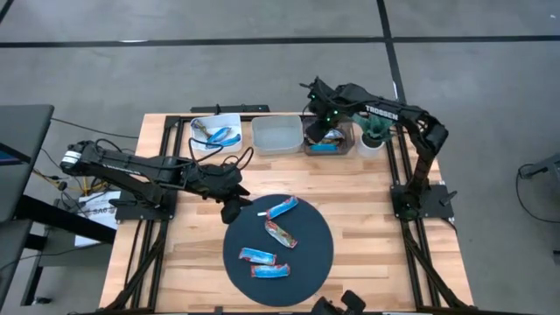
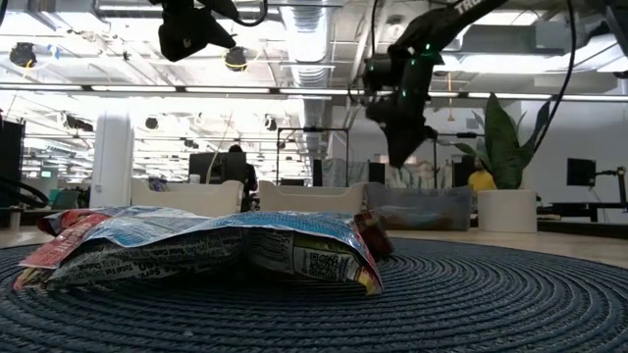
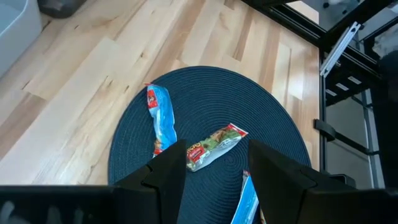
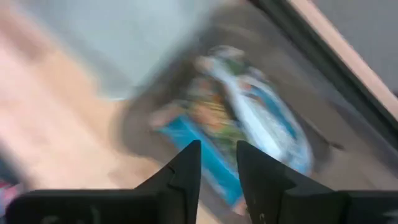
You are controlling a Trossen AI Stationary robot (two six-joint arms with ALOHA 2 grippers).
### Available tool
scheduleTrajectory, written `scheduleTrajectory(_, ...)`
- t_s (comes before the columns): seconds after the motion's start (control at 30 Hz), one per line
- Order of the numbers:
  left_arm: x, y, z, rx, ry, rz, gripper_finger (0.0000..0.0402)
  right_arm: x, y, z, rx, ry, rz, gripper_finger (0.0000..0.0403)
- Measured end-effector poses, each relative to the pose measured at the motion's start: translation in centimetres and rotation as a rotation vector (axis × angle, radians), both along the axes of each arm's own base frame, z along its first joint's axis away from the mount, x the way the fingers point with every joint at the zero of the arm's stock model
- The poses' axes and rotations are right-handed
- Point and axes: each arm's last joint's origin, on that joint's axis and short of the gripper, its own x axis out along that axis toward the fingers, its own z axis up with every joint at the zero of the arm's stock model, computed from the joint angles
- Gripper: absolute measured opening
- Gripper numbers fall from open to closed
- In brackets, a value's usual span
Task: Pick and place Granola Bars by type
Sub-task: Put the red granola bar into the gray bin
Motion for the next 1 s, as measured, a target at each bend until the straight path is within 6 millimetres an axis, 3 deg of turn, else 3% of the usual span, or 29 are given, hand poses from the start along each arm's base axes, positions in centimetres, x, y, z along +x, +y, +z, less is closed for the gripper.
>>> scheduleTrajectory(0.23,0.0,0.1,0.0,0.02,-0.002,0.009,0.0162,0.7,4.7,5.4,-0.001,-0.291,0.259,0.0113)
scheduleTrajectory(0.37,0.0,0.2,0.0,0.07,-0.008,0.045,0.0162,0.4,9.7,9.0,-0.009,-0.409,0.411,0.012)
scheduleTrajectory(0.53,0.0,0.5,0.1,0.134,-0.017,0.121,0.0162,-0.2,16.1,11.7,-0.01,-0.489,0.601,0.0127)
scheduleTrajectory(0.67,0.0,0.7,0.1,0.182,-0.023,0.176,0.0162,0.0,20.3,12.1,0.025,-0.512,0.711,0.0127)
scheduleTrajectory(0.8,0.0,0.6,0.1,0.191,-0.023,0.12,0.0162,0.5,23.6,11.7,0.048,-0.5,0.786,0.0124)
scheduleTrajectory(1.0,0.1,0.2,-0.1,0.121,-0.023,0.005,0.0162,1.1,26.3,8.2,0.106,-0.409,0.774,0.0123)
